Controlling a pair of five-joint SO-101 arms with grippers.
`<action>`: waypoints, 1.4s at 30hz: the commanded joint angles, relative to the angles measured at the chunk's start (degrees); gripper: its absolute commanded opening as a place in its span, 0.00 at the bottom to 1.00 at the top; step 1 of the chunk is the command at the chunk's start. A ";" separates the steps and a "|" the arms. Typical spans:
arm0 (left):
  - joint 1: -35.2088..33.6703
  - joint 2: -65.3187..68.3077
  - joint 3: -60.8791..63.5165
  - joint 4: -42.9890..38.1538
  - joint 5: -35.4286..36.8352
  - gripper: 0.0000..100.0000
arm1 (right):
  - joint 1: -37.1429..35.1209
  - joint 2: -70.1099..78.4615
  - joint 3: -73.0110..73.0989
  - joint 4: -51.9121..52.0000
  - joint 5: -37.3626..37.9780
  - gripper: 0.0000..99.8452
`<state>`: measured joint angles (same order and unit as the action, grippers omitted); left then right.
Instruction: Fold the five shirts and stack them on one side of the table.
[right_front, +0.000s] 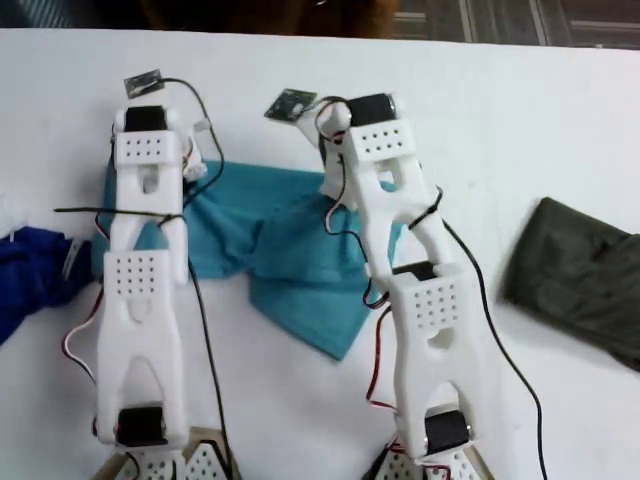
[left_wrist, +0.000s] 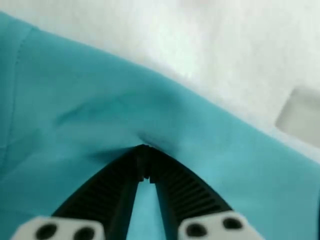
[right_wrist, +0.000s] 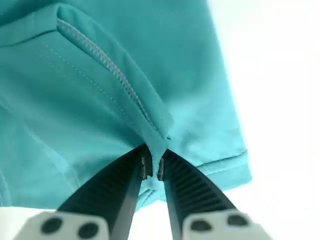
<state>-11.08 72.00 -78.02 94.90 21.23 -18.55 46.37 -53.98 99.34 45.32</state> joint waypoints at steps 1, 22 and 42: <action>0.18 -0.18 -1.27 0.09 -0.44 0.02 | 0.13 -0.57 -2.37 -3.21 -0.09 0.02; 0.18 -0.18 -1.27 0.09 -0.44 0.02 | -2.33 4.97 -6.68 -2.51 0.00 0.11; -0.18 -0.26 -1.27 0.09 -0.26 0.02 | -4.26 -30.99 41.85 1.27 1.93 0.22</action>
<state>-11.08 72.00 -78.02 94.90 21.23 -20.31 25.80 -24.97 100.13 47.16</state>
